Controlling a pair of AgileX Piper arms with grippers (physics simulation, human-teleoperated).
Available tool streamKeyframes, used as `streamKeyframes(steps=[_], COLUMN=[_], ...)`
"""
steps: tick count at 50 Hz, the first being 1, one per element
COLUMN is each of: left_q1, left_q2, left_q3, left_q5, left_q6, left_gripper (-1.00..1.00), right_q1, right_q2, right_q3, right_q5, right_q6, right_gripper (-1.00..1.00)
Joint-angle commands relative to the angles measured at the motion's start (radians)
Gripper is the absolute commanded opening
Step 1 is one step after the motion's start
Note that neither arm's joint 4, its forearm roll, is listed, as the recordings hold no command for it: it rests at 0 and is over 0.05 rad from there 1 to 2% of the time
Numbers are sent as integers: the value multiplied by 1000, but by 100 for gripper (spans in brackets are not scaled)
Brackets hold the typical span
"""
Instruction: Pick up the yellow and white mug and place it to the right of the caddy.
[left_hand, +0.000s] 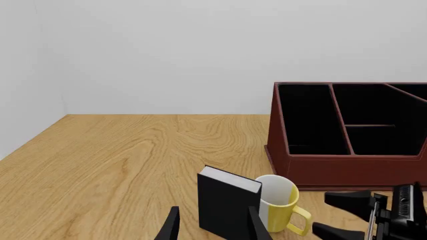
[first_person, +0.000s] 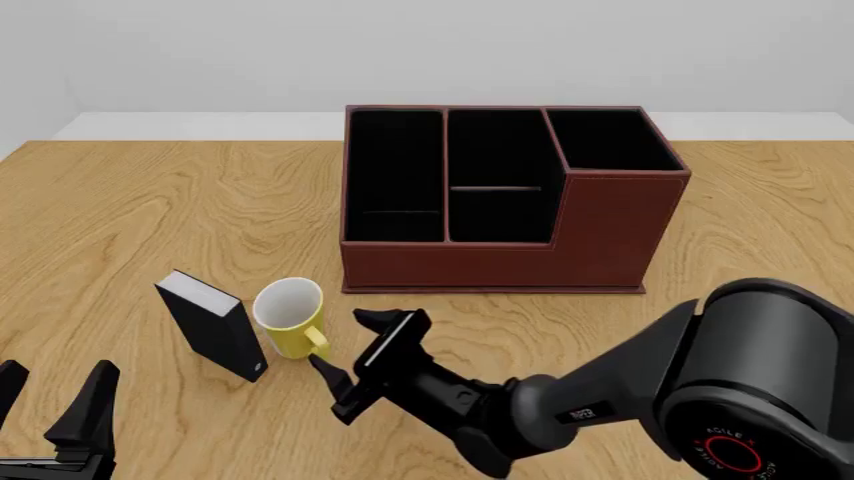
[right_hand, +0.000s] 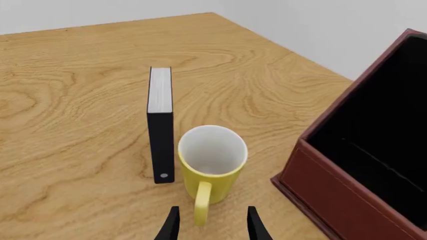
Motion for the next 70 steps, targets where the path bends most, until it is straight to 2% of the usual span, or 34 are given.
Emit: streamKeyframes(steps=[1, 39, 40, 70], left_q1=[0, 0, 0, 0], left_q2=[0, 0, 0, 0], left_q3=[0, 0, 0, 0], left_q5=[0, 0, 0, 0], left_q6=[0, 0, 0, 0], left_gripper=[100, 100, 100, 100], right_q1=[6, 15, 14, 4], right_q2=[34, 98, 98, 98], right_q3=[-35, -94, -94, -74], right_q5=[5, 20, 21, -7], right_q6=[6, 21, 22, 14], right_gripper=[100, 100, -100, -100])
